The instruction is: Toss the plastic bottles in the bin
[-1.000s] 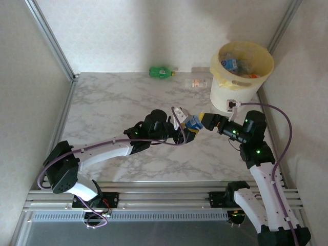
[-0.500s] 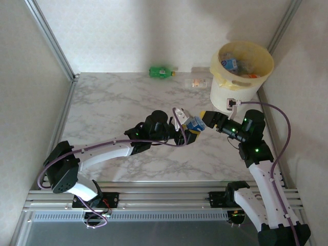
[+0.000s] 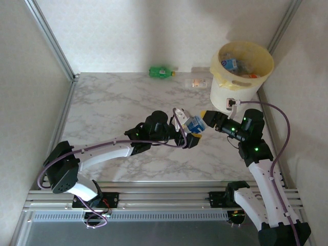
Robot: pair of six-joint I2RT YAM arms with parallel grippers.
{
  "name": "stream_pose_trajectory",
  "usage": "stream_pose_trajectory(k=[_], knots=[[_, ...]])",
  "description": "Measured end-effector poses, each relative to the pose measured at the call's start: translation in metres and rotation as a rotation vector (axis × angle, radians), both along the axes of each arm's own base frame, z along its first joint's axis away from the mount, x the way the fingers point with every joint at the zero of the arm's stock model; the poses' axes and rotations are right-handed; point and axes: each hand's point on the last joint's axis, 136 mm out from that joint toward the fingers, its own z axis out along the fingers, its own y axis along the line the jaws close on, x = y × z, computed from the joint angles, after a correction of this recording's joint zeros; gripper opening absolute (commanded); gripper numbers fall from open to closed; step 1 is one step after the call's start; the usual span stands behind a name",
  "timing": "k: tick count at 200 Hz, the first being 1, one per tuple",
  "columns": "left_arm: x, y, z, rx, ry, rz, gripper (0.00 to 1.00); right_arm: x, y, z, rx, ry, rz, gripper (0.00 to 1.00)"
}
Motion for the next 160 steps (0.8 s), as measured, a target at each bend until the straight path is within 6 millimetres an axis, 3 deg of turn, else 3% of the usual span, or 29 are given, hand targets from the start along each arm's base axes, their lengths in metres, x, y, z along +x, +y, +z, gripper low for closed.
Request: stream_pose_trajectory(k=[42,75,160], knots=[[-0.001,0.004,0.000,-0.017,-0.013,0.008,1.00,0.003,-0.008,-0.010,-0.050,0.034,-0.053,0.47],[-0.005,0.017,0.004,-0.031,-0.029,0.035,1.00,0.004,-0.023,-0.004,-0.127,-0.006,-0.137,0.42],[-0.010,0.066,0.045,-0.160,-0.111,0.176,1.00,0.011,-0.088,0.053,-0.451,-0.323,-0.469,0.46]])
